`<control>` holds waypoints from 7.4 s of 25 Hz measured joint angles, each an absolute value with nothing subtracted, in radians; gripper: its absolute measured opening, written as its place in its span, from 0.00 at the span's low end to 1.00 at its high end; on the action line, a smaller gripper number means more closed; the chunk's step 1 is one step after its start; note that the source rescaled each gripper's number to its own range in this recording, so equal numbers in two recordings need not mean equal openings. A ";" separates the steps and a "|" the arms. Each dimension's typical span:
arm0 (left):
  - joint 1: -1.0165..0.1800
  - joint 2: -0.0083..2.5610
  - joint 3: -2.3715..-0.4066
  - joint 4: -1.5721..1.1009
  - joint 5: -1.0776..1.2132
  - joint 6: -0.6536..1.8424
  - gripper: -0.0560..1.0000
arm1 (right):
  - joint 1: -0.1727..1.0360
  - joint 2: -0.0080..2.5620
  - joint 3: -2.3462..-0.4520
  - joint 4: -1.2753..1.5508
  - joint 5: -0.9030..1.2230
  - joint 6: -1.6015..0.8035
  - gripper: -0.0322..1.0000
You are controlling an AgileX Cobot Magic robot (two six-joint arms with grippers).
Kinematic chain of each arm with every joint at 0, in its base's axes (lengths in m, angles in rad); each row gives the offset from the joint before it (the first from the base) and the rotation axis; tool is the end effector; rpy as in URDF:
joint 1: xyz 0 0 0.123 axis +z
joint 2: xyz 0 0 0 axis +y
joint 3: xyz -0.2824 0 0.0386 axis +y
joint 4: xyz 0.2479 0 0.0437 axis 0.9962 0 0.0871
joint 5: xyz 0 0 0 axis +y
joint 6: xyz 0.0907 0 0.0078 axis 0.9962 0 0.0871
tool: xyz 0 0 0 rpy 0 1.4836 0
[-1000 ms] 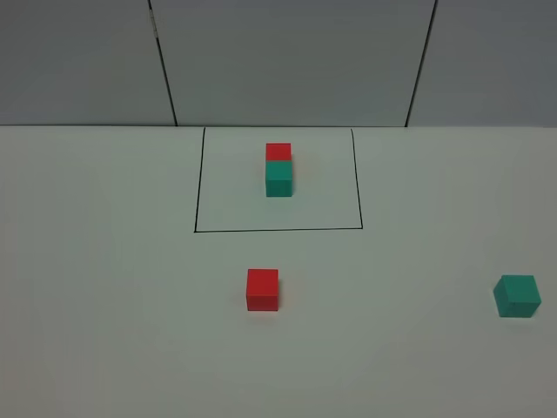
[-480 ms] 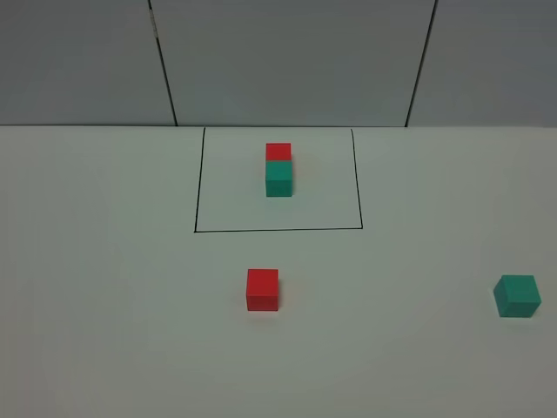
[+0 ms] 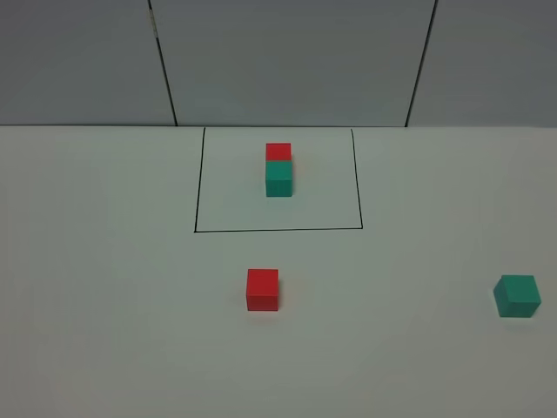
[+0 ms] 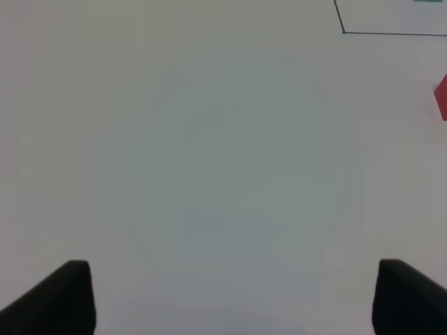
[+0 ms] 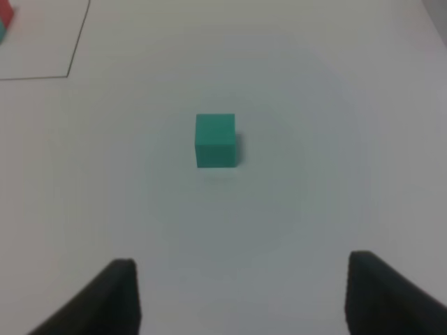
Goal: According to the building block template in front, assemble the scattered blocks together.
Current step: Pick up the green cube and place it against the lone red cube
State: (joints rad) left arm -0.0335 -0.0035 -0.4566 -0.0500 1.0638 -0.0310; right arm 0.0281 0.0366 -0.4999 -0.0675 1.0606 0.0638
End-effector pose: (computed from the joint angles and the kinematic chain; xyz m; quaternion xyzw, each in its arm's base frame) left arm -0.0009 -0.0040 0.2649 0.0016 0.8640 -0.0412 0.5018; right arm 0.0009 -0.0053 0.2774 0.0161 0.8620 -0.0105 0.5066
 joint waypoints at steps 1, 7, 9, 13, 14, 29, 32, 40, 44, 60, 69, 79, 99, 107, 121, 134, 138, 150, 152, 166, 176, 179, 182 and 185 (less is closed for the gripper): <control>-0.034 -0.003 -0.457 -0.050 1.064 -0.031 0.81 | 0.028 0.037 -0.500 -0.068 1.061 0.064 0.60; -0.034 -0.003 -0.457 -0.050 1.064 -0.031 0.81 | 0.028 0.037 -0.500 -0.068 1.061 0.064 0.60; -0.034 -0.003 -0.457 -0.050 1.064 -0.031 0.81 | 0.028 0.037 -0.500 -0.068 1.061 0.064 0.60; -0.034 -0.003 -0.457 -0.050 1.064 -0.031 0.81 | 0.028 0.037 -0.500 -0.068 1.061 0.064 0.60; -0.034 -0.003 -0.457 -0.050 1.064 -0.031 0.81 | 0.028 0.037 -0.500 -0.068 1.061 0.064 0.60; -0.034 -0.003 -0.457 -0.050 1.064 -0.032 0.81 | 0.028 0.037 -0.500 -0.068 1.061 0.064 0.60; -0.034 -0.003 -0.457 -0.050 1.064 -0.032 0.81 | 0.028 0.037 -0.500 -0.068 1.061 0.064 0.60; -0.034 -0.003 -0.457 -0.050 1.064 -0.032 0.80 | 0.028 0.037 -0.500 -0.068 1.061 0.064 0.60; -0.034 -0.003 -0.457 -0.050 1.064 -0.032 0.80 | 0.028 0.037 -0.500 -0.068 1.061 0.064 0.60; -0.034 -0.003 -0.457 -0.050 1.064 -0.032 0.80 | 0.028 0.037 -0.500 -0.068 1.061 0.064 0.60; -0.034 -0.003 -0.457 -0.050 1.064 -0.032 0.80 | 0.028 0.037 -0.500 -0.068 1.061 0.064 0.60; -0.034 -0.003 -0.457 -0.050 1.064 -0.032 0.80 | 0.028 0.037 -0.500 -0.068 1.061 0.065 0.60; -0.034 -0.003 -0.457 -0.049 1.064 -0.032 0.80 | 0.028 0.135 -0.504 -0.100 1.046 0.008 0.86; -0.034 -0.003 -0.457 -0.049 1.064 -0.032 0.80 | 0.028 0.475 -0.599 -0.138 0.968 -0.207 0.97; -0.034 -0.003 -0.457 -0.049 1.064 -0.032 0.80 | 0.028 1.162 -0.782 -0.151 0.791 -0.688 0.98; -0.034 -0.003 -0.457 -0.049 1.064 -0.032 0.80 | 0.089 1.528 -0.884 -0.216 0.782 -1.078 0.98; -0.034 -0.003 -0.457 -0.049 1.064 -0.032 0.80 | 0.182 1.573 -0.885 -0.371 0.716 -1.089 0.98; -0.034 -0.003 -0.457 -0.049 1.064 -0.032 0.80 | 0.190 1.672 -0.958 -0.393 0.683 -1.032 0.95; -0.034 -0.003 -0.457 -0.049 1.064 -0.032 0.80 | 0.180 1.676 -0.963 -0.349 0.643 -1.034 0.93; -0.034 -0.003 -0.457 -0.049 1.064 -0.032 0.80 | 0.129 1.679 -0.963 -0.242 0.596 -1.039 0.62; -0.034 -0.003 -0.457 -0.049 1.064 -0.032 0.80 | 0.075 1.789 -1.030 -0.248 0.623 -1.039 1.00; -0.034 -0.003 -0.457 -0.049 1.064 -0.032 0.80 | 0.067 1.837 -1.077 -0.233 0.670 -1.039 1.00; -0.034 -0.003 -0.457 -0.049 1.064 -0.032 0.80 | 0.059 1.874 -1.108 -0.202 0.712 -1.042 1.00; -0.034 -0.003 -0.457 -0.049 1.064 -0.032 0.80 | 0.059 1.887 -1.113 -0.191 0.731 -1.045 1.00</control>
State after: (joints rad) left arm -0.0335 -0.0035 -0.4566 -0.0492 1.0638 -0.0317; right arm 0.0593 1.8868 -1.1135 -0.1909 0.7309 -1.0452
